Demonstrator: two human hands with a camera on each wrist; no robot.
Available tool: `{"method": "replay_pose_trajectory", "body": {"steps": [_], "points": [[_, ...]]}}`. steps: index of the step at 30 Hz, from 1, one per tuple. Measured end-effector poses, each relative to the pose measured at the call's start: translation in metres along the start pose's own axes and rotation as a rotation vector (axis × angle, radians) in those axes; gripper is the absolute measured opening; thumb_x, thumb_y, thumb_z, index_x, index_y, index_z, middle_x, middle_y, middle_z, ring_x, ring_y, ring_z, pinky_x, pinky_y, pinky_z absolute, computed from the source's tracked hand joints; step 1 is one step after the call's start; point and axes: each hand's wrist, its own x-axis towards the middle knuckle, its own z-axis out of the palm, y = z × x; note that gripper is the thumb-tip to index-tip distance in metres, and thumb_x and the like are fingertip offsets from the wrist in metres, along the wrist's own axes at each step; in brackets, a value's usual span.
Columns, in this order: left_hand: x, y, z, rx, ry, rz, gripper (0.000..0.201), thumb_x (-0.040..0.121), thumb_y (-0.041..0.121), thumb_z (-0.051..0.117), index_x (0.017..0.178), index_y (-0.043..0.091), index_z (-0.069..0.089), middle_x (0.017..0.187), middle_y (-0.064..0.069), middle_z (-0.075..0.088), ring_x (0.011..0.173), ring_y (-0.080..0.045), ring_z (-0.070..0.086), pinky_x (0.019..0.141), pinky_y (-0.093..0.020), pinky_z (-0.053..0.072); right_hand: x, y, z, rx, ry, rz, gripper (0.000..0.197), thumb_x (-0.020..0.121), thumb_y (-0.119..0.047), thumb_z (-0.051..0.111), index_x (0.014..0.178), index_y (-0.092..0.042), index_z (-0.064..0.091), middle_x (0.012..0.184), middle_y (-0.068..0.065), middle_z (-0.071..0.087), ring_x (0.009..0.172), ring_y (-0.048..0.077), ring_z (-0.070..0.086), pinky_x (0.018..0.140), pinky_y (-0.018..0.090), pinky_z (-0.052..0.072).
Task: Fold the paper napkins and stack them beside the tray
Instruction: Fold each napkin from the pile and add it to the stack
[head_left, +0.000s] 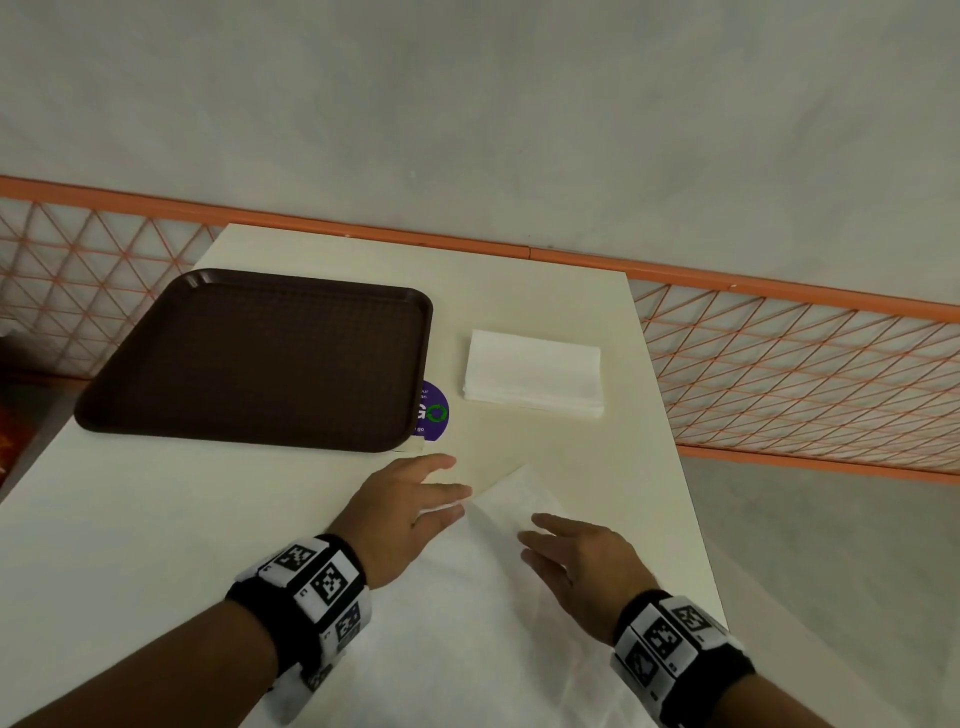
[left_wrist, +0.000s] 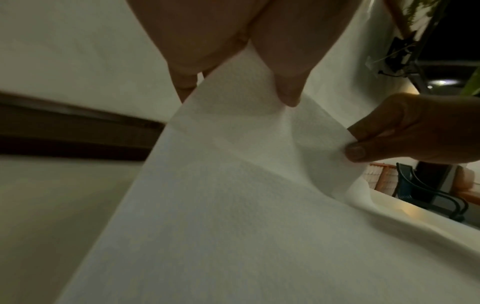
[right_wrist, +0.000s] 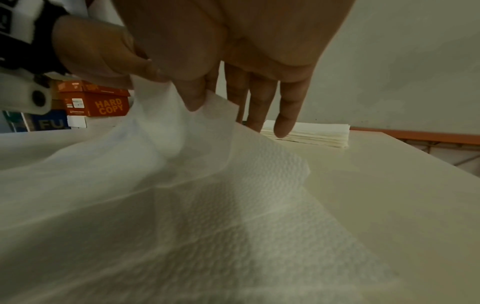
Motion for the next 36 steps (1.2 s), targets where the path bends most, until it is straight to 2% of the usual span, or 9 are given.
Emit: {"method": "replay_pose_trajectory", "body": {"steps": [2, 5, 9, 13, 16, 21, 24, 30, 36], "points": [[0.002, 0.002, -0.001, 0.078, -0.028, 0.086, 0.068, 0.081, 0.072, 0.026, 0.126, 0.035, 0.061, 0.146, 0.014, 0.041, 0.134, -0.008, 0.034, 0.111, -0.025, 0.022, -0.005, -0.003, 0.000, -0.050, 0.009, -0.013, 0.067, 0.092, -0.066, 0.013, 0.116, -0.036, 0.069, 0.127, -0.008, 0.065, 0.106, 0.019, 0.067, 0.086, 0.032, 0.056], [0.002, 0.009, -0.002, 0.156, -0.129, 0.098, 0.045, 0.091, 0.058, 0.041, 0.124, 0.035, 0.062, 0.147, 0.014, 0.039, 0.139, -0.007, 0.026, 0.118, -0.034, 0.016, -0.006, -0.011, -0.010, -0.123, 0.069, -0.094, 0.065, 0.100, -0.053, 0.011, 0.100, -0.037, 0.074, 0.107, -0.009, 0.073, 0.083, 0.015, 0.072, 0.068, 0.026, 0.058], [0.001, 0.024, -0.004, 0.132, -0.175, 0.046, 0.029, 0.093, 0.043, 0.056, 0.116, 0.030, 0.067, 0.140, 0.017, 0.047, 0.132, -0.002, 0.036, 0.116, -0.032, 0.020, -0.005, -0.024, -0.024, -0.042, 0.145, -0.211, 0.044, 0.098, -0.050, 0.035, 0.101, -0.032, 0.074, 0.109, -0.010, 0.072, 0.094, 0.009, 0.068, 0.078, 0.022, 0.055], [-0.004, 0.029, -0.014, -0.297, -0.123, -0.156, 0.015, 0.086, 0.031, 0.069, 0.096, 0.021, 0.074, 0.101, 0.009, 0.071, 0.097, -0.008, 0.065, 0.093, -0.035, 0.051, 0.008, -0.029, -0.047, 0.607, 0.196, 0.140, 0.013, 0.093, -0.025, 0.063, 0.087, -0.021, 0.074, 0.083, -0.013, 0.072, 0.079, -0.004, 0.062, 0.074, 0.011, 0.046], [-0.007, 0.030, -0.025, -0.618, -0.105, -0.309, 0.011, 0.086, 0.023, 0.070, 0.089, 0.013, 0.074, 0.089, -0.010, 0.074, 0.083, -0.022, 0.070, 0.084, -0.043, 0.054, 0.017, -0.025, -0.057, 0.929, 0.261, 0.351, 0.015, 0.091, -0.019, 0.064, 0.079, -0.015, 0.072, 0.072, -0.007, 0.069, 0.068, 0.008, 0.060, 0.068, 0.023, 0.048], [-0.006, 0.032, -0.028, -0.938, 0.094, -0.431, 0.016, 0.089, 0.018, 0.064, 0.096, 0.007, 0.073, 0.095, -0.016, 0.074, 0.089, -0.033, 0.070, 0.084, -0.045, 0.054, 0.013, -0.027, -0.051, 1.322, 0.110, 0.549, 0.019, 0.090, -0.023, 0.066, 0.104, -0.012, 0.069, 0.096, 0.012, 0.074, 0.086, 0.034, 0.071, 0.075, 0.048, 0.058], [-0.003, 0.028, -0.027, -0.956, 0.166, -0.461, 0.016, 0.091, 0.020, 0.063, 0.097, 0.009, 0.073, 0.094, -0.013, 0.075, 0.088, -0.031, 0.071, 0.084, -0.043, 0.057, 0.007, -0.030, -0.044, 1.325, 0.026, 0.536, 0.019, 0.092, -0.016, 0.062, 0.105, -0.004, 0.070, 0.099, 0.019, 0.073, 0.090, 0.036, 0.070, 0.076, 0.047, 0.059], [-0.001, 0.010, -0.023, -0.583, 0.180, -0.490, 0.034, 0.092, 0.042, 0.057, 0.087, 0.012, 0.072, 0.079, 0.003, 0.072, 0.076, -0.016, 0.068, 0.073, -0.029, 0.052, 0.007, -0.025, -0.039, 1.269, 0.147, 0.547, 0.024, 0.094, -0.021, 0.060, 0.084, 0.000, 0.067, 0.080, 0.011, 0.068, 0.072, 0.024, 0.065, 0.066, 0.033, 0.053], [-0.003, 0.016, -0.025, -0.680, 0.225, -0.459, 0.020, 0.090, 0.036, 0.062, 0.093, 0.019, 0.073, 0.087, -0.001, 0.075, 0.087, -0.018, 0.071, 0.089, -0.039, 0.054, 0.009, -0.023, -0.036, 1.218, 0.245, 0.561, 0.024, 0.095, -0.019, 0.060, 0.088, 0.004, 0.068, 0.083, 0.018, 0.069, 0.074, 0.025, 0.062, 0.068, 0.038, 0.052]]}}
